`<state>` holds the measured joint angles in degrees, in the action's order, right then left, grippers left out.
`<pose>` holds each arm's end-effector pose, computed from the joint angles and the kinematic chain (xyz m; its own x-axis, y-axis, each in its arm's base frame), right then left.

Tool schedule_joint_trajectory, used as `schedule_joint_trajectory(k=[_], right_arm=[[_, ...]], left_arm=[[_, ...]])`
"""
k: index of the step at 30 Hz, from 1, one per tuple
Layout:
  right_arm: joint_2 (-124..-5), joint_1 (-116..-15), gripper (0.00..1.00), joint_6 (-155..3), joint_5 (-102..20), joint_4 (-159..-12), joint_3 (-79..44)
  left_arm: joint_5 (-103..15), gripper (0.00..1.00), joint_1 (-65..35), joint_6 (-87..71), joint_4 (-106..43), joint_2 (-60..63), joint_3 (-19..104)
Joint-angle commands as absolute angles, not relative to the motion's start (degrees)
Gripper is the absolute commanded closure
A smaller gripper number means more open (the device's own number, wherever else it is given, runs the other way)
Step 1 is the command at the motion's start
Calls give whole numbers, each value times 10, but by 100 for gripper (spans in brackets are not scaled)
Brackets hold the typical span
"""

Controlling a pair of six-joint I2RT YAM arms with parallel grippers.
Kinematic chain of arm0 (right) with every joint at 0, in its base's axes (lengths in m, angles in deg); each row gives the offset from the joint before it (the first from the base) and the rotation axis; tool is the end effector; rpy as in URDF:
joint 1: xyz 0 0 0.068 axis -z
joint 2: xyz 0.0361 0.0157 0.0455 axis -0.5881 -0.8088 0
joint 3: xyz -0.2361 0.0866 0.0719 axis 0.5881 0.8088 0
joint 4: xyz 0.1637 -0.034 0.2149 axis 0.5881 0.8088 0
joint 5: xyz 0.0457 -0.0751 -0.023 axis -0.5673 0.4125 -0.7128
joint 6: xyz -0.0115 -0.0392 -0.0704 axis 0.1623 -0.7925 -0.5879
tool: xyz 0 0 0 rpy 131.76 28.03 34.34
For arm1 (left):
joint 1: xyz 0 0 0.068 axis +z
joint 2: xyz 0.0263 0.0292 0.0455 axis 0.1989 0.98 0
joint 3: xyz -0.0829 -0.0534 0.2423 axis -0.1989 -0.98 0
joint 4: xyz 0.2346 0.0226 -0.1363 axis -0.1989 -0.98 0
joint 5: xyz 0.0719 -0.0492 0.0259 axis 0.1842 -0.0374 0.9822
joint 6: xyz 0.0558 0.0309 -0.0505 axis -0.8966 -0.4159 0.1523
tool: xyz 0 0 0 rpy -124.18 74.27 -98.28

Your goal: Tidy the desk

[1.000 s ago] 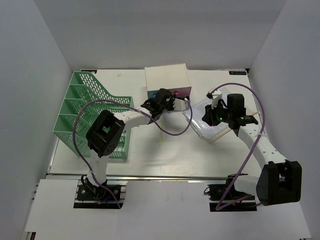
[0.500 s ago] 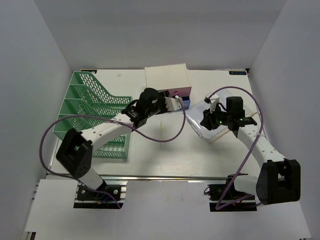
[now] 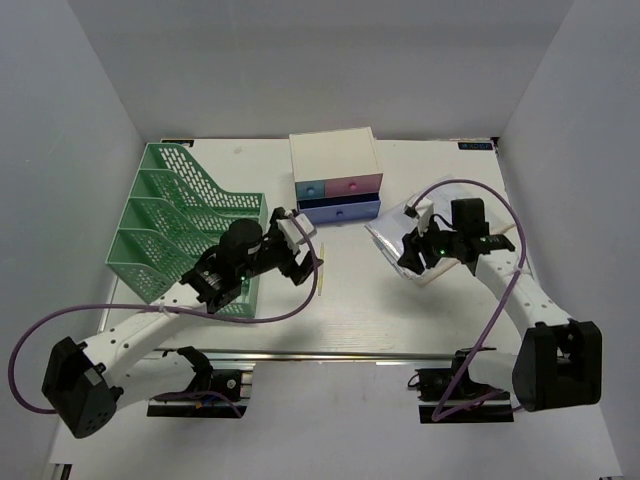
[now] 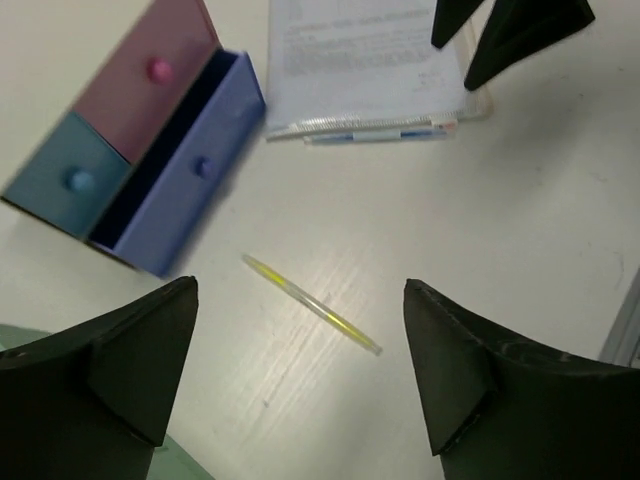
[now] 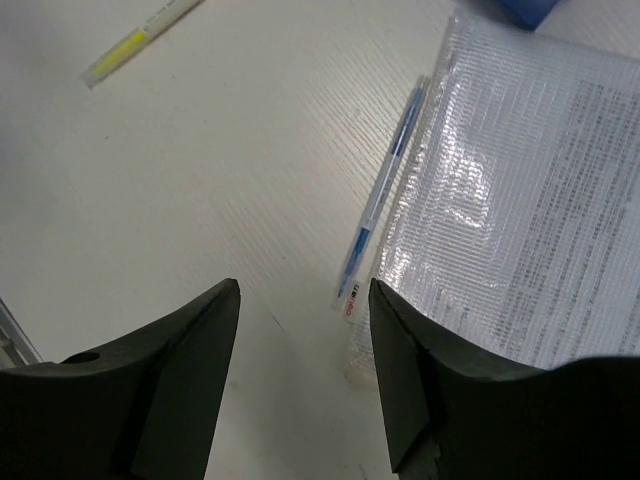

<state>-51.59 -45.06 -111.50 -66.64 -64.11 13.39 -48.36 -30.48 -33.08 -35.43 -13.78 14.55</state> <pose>0.2688 0.0824 0.2060 -0.3687 -0.4650 -0.8049 -0.7895 0.6137 0.0071 0.2074 -0.2071 0.2751 -0.0336 0.3381 -0.9405 0.8369 0.5239 0.1584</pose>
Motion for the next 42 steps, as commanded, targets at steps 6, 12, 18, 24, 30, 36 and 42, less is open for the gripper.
schedule_joint_trajectory(k=[6,12,18,24,30,36,42], right_arm=[[-608,-453,37,-1120,-620,-571,26],[-631,-453,37,-1088,-596,-604,-2],[-655,-462,36,-1056,-566,-638,-29],[-705,-486,35,-1027,-529,-648,-60],[-758,-528,43,-1023,-470,-647,-81],[-788,-558,66,-1031,-444,-645,-74],[-796,-573,74,-1040,-430,-645,-53]], left_arm=[[-460,2,-297,-262,-383,-194,104],[-429,2,-297,-268,-376,-219,90],[-424,2,-297,-265,-381,-214,92],[-412,2,-297,-267,-377,-217,86],[-413,2,-297,-272,-379,-210,85],[-412,2,-297,-275,-377,-215,85],[-417,2,-297,-274,-376,-215,84]])
